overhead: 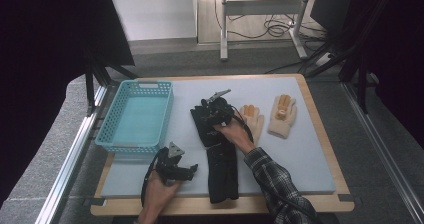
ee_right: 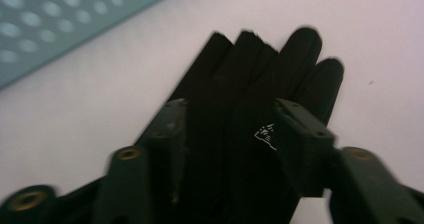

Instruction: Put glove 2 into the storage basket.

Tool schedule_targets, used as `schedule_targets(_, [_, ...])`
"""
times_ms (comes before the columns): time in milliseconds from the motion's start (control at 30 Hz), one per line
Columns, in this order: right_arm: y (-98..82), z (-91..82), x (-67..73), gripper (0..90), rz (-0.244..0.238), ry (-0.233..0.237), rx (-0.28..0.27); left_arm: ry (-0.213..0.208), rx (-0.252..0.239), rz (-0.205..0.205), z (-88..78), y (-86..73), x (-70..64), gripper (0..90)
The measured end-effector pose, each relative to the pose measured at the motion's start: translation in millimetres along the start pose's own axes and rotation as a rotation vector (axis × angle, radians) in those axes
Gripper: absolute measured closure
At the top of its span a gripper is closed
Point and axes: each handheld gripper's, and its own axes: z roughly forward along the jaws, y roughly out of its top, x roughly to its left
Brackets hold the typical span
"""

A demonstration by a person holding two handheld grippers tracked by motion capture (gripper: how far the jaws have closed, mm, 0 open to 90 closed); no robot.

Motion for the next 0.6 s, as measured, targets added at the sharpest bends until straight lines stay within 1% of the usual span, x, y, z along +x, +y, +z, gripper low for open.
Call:
schedule_targets(33, [-2.4,5.3,-1.5,42.0,0.003,-0.01,0.017,0.0,0.0,0.0,0.0,0.0,0.0,8.3])
schedule_targets(67, [-7.9,13.7,-4.6,43.2,0.01,-0.009,0.038,0.0,0.0,0.0,0.0,0.0,0.0,8.3])
schedule_targets(100, [-7.9,13.7,-4.6,43.2,0.01,-0.009,0.038,0.0,0.0,-0.001,0.0,0.0,-0.1,8.3])
schedule_targets(133, [-9.1,12.7,-7.0,54.5,0.033,0.005,0.029,0.0,0.0,-0.001,0.0,0.0,-0.1,8.3])
schedule_targets(167, [-9.1,12.7,-7.0,54.5,0.033,0.005,0.029,0.0,0.0,0.0,0.0,0.0,0.0,8.3])
schedule_targets(200, [-8.6,12.4,-7.1,61.9,0.033,0.014,0.033,0.0,0.0,0.0,0.1,0.1,-0.1,8.3])
schedule_targets(233, [-7.9,12.2,-6.9,67.0,0.046,0.033,0.04,0.0,0.001,0.0,0.0,0.0,-0.1,8.3])
schedule_targets(300, [-7.2,11.6,-5.2,76.4,0.059,0.01,0.049,0.0,0.001,0.0,0.1,0.0,-0.1,8.3])
schedule_targets(333, [-6.9,10.4,-5.0,82.1,0.061,0.004,0.048,0.0,-0.002,-0.003,0.3,0.0,-0.3,8.3])
schedule_targets(367, [-6.9,9.6,-4.6,85.4,0.063,0.005,0.047,0.0,-0.004,-0.005,0.4,0.0,-0.5,8.3])
schedule_targets(500, [-5.1,5.3,-4.1,87.8,0.073,-0.007,0.033,0.0,0.001,0.0,0.1,0.1,0.0,8.3])
schedule_targets(600, [-3.0,0.8,-3.8,87.8,0.085,0.001,0.024,0.0,0.001,-0.001,0.1,0.0,0.0,8.3])
